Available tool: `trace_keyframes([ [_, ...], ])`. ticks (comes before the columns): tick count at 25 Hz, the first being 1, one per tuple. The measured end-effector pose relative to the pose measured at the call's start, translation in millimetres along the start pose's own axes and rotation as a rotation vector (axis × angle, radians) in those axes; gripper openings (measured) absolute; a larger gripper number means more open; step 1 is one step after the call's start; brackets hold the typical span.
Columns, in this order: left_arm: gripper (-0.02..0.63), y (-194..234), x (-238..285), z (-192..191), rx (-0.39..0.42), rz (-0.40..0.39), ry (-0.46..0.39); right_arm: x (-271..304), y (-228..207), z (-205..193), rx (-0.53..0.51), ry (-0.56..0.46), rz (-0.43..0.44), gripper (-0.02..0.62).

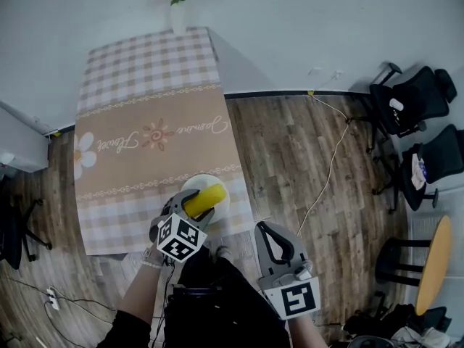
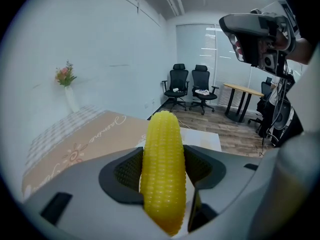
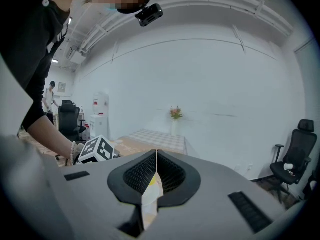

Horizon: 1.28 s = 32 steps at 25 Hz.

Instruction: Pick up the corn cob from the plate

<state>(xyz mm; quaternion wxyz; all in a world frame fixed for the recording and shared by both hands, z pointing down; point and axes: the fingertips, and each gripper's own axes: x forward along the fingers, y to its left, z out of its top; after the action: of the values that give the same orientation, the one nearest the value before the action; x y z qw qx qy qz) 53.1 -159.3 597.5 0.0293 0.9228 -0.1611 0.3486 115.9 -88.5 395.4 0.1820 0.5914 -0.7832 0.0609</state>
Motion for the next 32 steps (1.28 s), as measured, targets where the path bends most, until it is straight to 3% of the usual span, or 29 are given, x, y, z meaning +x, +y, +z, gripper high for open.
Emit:
trace_keyframes([
  [18,0.258,-0.3,-93.7,45.6,0.023,0.166,-0.119,6.9,19.9,29.5,-0.06,-0.091,0.09,0.043],
  [32,0.258,-6.8,-156.8,69.2,-0.026,0.282,-0.167,5.1,27.5,57.0,-0.11,-0.178,0.141,0.043],
])
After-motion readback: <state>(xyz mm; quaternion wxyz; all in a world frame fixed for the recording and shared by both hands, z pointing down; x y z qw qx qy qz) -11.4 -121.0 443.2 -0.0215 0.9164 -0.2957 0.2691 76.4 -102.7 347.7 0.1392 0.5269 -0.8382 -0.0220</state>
